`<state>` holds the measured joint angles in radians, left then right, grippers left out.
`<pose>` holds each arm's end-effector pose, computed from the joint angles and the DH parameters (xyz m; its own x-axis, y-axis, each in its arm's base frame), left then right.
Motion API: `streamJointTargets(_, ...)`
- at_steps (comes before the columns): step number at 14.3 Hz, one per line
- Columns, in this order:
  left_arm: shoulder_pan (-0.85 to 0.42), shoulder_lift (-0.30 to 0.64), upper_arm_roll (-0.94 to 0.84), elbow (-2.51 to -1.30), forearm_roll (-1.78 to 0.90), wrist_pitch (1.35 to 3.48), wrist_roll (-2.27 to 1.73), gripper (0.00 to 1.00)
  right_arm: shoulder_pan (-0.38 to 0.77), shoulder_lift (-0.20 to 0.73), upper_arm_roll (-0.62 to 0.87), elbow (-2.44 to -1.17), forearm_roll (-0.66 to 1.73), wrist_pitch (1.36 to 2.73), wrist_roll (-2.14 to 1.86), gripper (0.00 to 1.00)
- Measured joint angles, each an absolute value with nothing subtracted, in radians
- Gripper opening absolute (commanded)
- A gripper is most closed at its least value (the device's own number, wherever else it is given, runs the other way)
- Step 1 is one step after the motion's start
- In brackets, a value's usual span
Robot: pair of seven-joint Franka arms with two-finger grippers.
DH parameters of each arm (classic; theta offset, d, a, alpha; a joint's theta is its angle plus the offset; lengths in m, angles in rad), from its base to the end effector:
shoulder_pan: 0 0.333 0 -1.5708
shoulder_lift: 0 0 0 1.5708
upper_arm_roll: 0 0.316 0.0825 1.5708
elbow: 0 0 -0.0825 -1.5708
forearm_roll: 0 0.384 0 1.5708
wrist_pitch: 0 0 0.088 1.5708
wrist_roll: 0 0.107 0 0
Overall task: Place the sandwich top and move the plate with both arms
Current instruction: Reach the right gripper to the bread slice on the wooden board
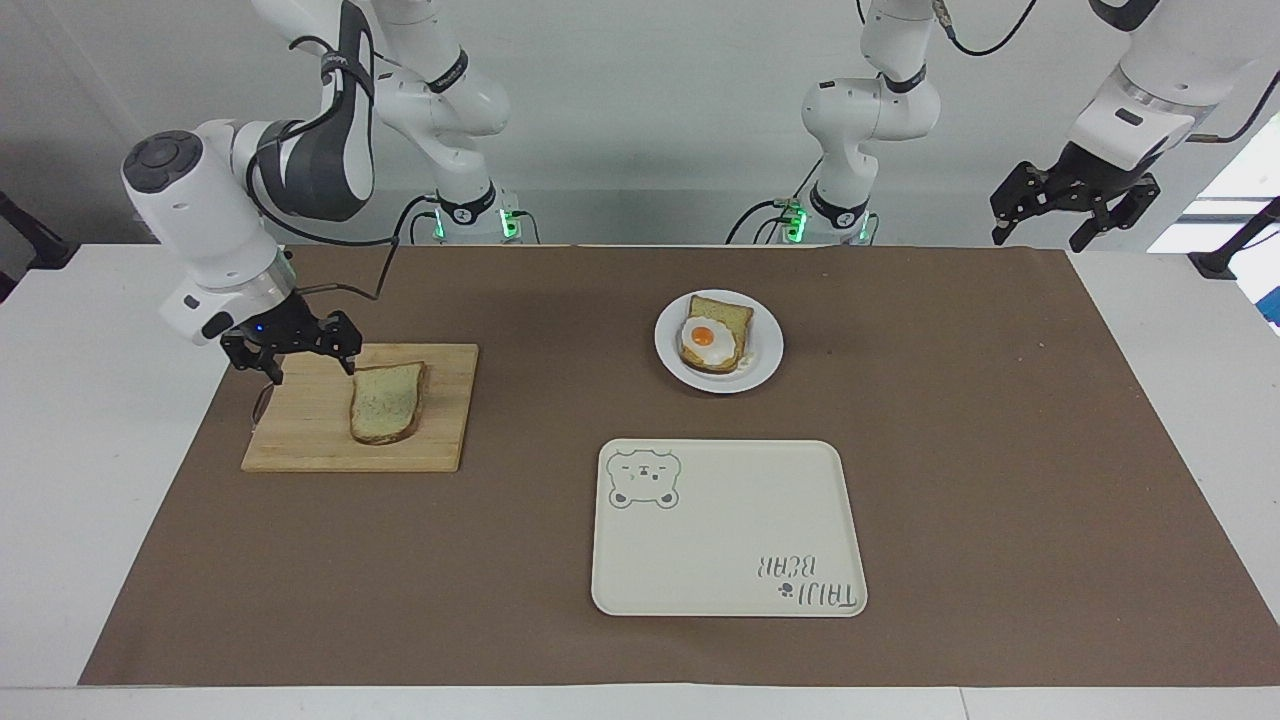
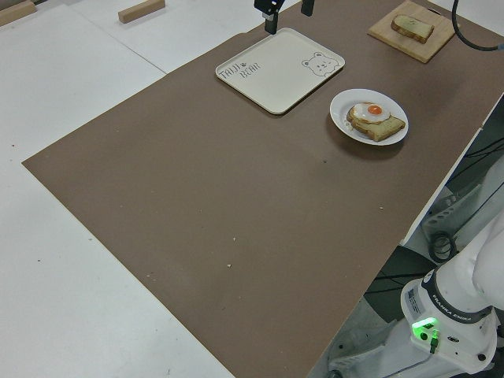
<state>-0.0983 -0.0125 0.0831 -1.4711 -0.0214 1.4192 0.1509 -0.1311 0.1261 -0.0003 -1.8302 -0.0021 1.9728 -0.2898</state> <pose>0.5345 -0.0103 0.6646 0.9851 -0.1685 -0.0356 -0.1676 -0.9855 0.0280 0.5930 -0.0785 0.4626 0.9872 0.1586 0.0152 0.1585 -0.9873 0.0066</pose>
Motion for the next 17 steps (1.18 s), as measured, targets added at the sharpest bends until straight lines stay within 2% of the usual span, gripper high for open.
streamJointTargets(9,-0.098,-0.012,0.083,-1.471,-0.021,1.419,0.151,1.0,-0.203,0.14,-0.001,-1.995,0.077,2.05,-0.439,1.0)
streamJointTargets(13,-0.098,-0.012,0.083,-1.471,-0.021,1.419,0.151,1.0,-0.21,0.157,0.001,-2.063,0.079,2.132,-0.454,1.0)
streamJointTargets(17,-0.098,-0.012,0.083,-1.471,-0.021,1.419,0.151,1.0,-0.21,0.187,0.001,-2.08,0.116,2.143,-0.46,1.0)
